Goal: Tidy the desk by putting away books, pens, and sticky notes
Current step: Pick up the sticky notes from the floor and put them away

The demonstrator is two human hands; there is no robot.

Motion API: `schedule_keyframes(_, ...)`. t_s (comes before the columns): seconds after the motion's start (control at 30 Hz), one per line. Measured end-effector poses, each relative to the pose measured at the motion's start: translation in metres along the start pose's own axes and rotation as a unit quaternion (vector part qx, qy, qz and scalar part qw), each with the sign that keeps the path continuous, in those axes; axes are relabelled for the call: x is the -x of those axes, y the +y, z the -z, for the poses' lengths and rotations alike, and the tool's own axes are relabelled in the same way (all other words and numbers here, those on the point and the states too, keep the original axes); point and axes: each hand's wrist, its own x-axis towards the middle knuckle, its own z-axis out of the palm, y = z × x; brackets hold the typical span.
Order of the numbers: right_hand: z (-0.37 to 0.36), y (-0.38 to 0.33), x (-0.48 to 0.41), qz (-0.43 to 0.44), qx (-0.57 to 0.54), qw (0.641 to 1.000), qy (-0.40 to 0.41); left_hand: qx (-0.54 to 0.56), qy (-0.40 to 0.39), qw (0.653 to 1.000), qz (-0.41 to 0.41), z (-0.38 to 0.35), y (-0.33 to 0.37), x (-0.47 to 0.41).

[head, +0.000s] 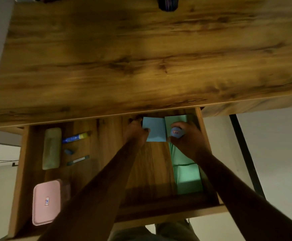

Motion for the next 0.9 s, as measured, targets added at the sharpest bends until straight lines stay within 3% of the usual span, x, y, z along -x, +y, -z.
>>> schedule_keyframes(0.2,-0.024,-0.032,0.001,0.032,0.005,0.999,-0.03,-0.066,-0.04,0.995,-0.063,0.021,-0.034,0.014)
schedule_keyframes(0.3,-0.046,-0.055,-0.002,0.061,-0.01,0.997,-0.043,-0.021,-0.07,0.996,-0.054,0.041,-0.052,0.038)
schedule_keyframes(0.43,-0.085,-0.099,-0.005,0.081,-0.013,0.993,-0.085,0.067,-0.188,0.979,0.048,0.085,-0.066,0.08)
schedule_keyframes(0.5,-0.106,-0.118,-0.009,0.098,-0.013,0.988,-0.116,0.061,-0.266,0.958,0.091,0.1,-0.075,0.095)
schedule_keyframes(0.57,-0.131,-0.139,-0.01,0.121,-0.013,0.982,-0.141,0.065,-0.296,0.946,0.117,0.111,-0.09,0.109)
schedule_keyframes(0.9,-0.214,-0.195,-0.022,0.173,-0.001,0.972,-0.158,0.121,-0.207,0.962,0.129,0.117,-0.136,0.134)
